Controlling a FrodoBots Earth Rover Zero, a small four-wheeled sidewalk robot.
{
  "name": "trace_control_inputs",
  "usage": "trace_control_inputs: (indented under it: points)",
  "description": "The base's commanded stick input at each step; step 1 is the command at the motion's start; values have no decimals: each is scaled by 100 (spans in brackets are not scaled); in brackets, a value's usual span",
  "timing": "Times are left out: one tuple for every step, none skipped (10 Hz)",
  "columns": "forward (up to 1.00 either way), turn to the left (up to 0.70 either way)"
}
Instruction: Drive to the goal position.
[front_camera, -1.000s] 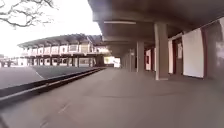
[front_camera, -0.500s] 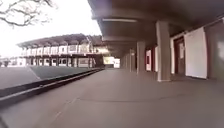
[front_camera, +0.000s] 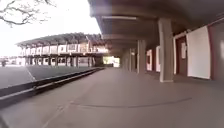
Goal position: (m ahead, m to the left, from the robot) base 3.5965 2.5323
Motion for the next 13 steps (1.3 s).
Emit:
trace_control_inputs:
  points:
    - [50,0]
    - [50,0]
    - [50,0]
    - [50,0]
    - [50,0]
    - [50,0]
    - [50,0]
    - [50,0]
    - [50,0]
    - [50,0]
    - [50,0]
    - [50,0]
    - [50,0]
